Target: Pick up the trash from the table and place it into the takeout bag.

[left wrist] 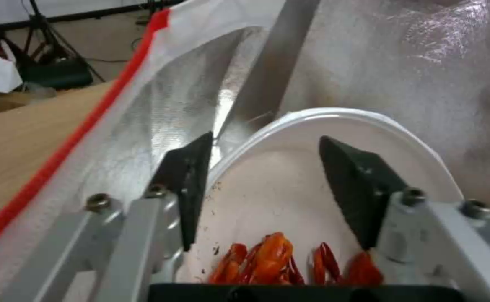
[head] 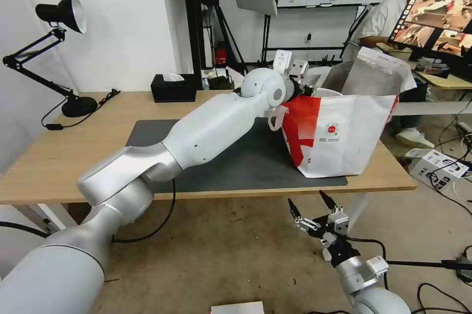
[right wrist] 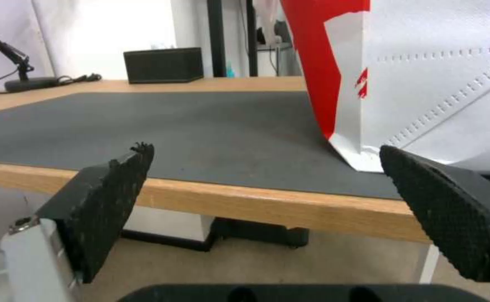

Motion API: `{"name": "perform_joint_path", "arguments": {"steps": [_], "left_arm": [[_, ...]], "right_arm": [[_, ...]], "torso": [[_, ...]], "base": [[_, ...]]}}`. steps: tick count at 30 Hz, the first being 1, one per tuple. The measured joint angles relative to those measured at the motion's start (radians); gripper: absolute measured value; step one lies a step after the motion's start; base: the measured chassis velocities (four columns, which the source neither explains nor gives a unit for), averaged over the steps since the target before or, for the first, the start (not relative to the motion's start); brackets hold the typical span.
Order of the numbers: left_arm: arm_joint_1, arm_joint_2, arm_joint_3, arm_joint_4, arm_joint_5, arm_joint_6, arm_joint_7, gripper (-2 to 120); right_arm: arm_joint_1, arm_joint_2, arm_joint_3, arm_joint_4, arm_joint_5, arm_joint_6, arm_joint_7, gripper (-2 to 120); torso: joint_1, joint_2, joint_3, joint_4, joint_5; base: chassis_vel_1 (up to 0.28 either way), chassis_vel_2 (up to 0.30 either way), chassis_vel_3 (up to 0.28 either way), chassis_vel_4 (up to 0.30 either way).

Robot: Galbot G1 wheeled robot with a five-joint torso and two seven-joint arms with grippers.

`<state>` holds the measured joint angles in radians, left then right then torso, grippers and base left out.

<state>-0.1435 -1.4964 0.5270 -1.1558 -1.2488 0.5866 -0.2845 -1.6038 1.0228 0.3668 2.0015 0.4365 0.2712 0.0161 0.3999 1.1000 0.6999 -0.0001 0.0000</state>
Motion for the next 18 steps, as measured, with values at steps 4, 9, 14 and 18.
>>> {"name": "perform_joint_path", "arguments": {"steps": [4, 9, 14, 18], "left_arm": [[0.000, 0.012, -0.005, -0.020, 0.003, -0.006, 0.002, 77], [0.000, 0.064, -0.032, -0.097, -0.002, -0.026, 0.006, 97], [-0.004, 0.142, -0.076, -0.181, -0.060, -0.028, -0.040, 100], [0.008, 0.218, -0.101, -0.246, -0.086, -0.043, -0.060, 100]], "right_arm": [[0.000, 0.000, 0.000, 0.000, 0.000, 0.000, 0.000, 100], [0.000, 0.000, 0.000, 0.000, 0.000, 0.000, 0.000, 100], [0.000, 0.000, 0.000, 0.000, 0.000, 0.000, 0.000, 100], [0.000, 0.000, 0.000, 0.000, 0.000, 0.000, 0.000, 100]], "torso": [[0.000, 0.000, 0.000, 0.0001, 0.0000], [0.000, 0.000, 0.000, 0.0001, -0.0001], [0.000, 0.000, 0.000, 0.0002, -0.0002], [0.000, 0.000, 0.000, 0.0001, -0.0002]], "base": [[0.000, 0.000, 0.000, 0.000], [0.000, 0.000, 0.000, 0.000], [0.000, 0.000, 0.000, 0.000], [0.000, 0.000, 0.000, 0.000]]}}
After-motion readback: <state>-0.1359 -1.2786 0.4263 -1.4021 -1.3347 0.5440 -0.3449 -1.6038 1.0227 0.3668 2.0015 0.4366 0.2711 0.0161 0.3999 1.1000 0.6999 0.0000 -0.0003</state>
